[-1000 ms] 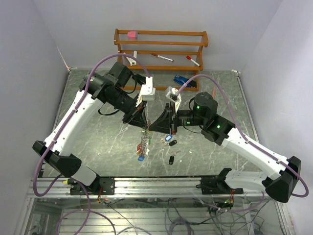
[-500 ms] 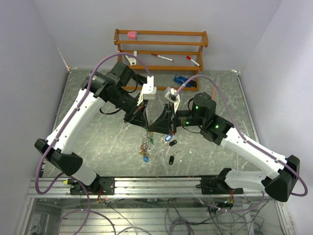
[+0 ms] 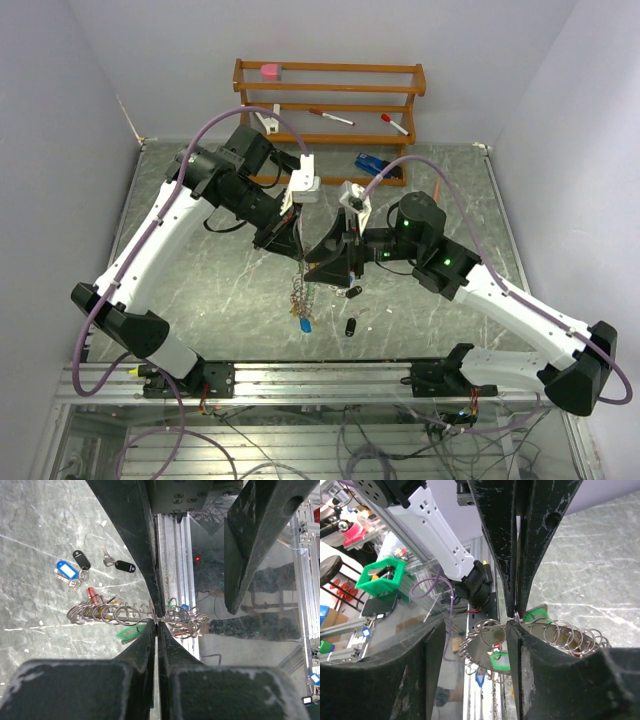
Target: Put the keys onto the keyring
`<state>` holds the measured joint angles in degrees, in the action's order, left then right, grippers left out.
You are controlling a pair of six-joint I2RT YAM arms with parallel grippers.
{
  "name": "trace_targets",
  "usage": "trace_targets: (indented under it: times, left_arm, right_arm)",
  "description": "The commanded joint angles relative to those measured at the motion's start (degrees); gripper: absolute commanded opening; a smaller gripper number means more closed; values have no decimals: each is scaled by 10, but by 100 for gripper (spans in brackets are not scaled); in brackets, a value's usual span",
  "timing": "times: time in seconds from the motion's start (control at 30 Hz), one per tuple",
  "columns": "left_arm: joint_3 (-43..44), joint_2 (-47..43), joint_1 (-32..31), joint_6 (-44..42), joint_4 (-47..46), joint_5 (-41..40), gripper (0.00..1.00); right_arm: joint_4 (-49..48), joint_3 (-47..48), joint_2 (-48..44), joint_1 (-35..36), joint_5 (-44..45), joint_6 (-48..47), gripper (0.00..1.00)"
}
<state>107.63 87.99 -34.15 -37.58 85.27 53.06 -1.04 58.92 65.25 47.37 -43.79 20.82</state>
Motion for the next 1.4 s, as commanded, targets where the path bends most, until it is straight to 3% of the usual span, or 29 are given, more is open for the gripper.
trace_targets:
  times: [0.0,0.13,0.43,1.07,1.37]
  left_arm:
    - [19,-9,-5,1,5,37,7]
    - [21,-9,-5,2,5,40,7]
    - [20,-13,-5,4,5,40,7]
    - [7,-20,-5,6,5,22,7]
    - [7,-14,-5,8,5,51,7]
  right_arm:
    - [27,9,-16,-2,33,-26,52]
    - [27,5,-17,-3,39,-25,35]
    - [13,8,-8,-2,48,-27,29]
    - [58,23,-30,-3,83,-51,31]
    - [19,17,-12,-3,62,-35,29]
